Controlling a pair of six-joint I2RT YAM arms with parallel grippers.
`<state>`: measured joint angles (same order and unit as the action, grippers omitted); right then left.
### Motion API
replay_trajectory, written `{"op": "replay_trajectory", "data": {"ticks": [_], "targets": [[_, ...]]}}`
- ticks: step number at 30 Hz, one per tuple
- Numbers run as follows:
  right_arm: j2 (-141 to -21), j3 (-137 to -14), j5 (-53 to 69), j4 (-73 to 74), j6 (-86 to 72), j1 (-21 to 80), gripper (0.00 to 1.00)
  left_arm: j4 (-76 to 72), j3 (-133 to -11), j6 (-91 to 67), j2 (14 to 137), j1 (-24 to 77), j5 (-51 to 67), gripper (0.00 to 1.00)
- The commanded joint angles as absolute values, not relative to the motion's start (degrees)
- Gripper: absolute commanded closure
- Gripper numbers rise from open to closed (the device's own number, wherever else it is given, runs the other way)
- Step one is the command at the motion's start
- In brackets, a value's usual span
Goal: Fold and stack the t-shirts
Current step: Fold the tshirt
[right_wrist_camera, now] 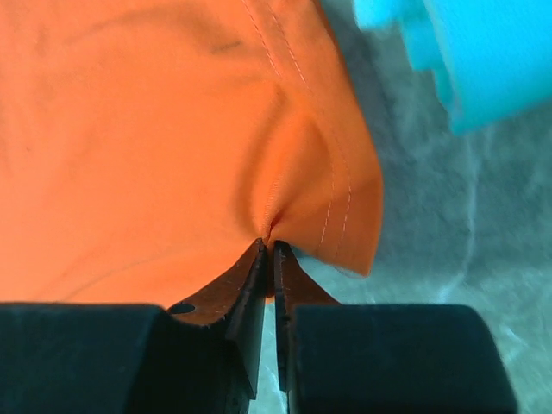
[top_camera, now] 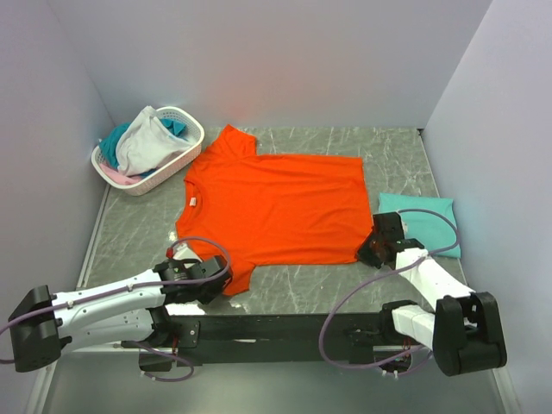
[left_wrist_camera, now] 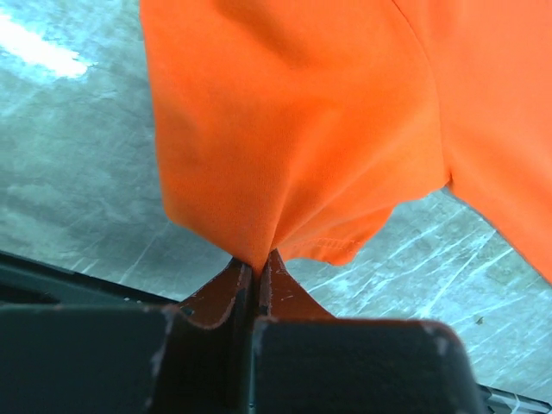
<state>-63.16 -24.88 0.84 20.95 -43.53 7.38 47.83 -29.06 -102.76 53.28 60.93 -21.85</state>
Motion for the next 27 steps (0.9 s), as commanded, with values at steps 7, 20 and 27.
{"op": "replay_trajectory", "data": {"ticks": [7, 20, 27], "targets": [[-52.83, -23.65, 1.39, 30.68, -41.75, 7.82, 0.87, 54.24, -32.17, -103.89, 49.66, 60.73, -19.6, 0.99], [-54.75, -30.14, 0.79, 30.5, -35.95, 7.82, 0.85, 52.21, -40.41, -93.46, 55.27, 55.48, -25.75, 1.0], [-58.97, -34.97, 0.79, 29.71, -33.75, 7.82, 0.83, 48.52, -48.86, -81.14, 65.03, 48.61, -25.41, 1.0]]}}
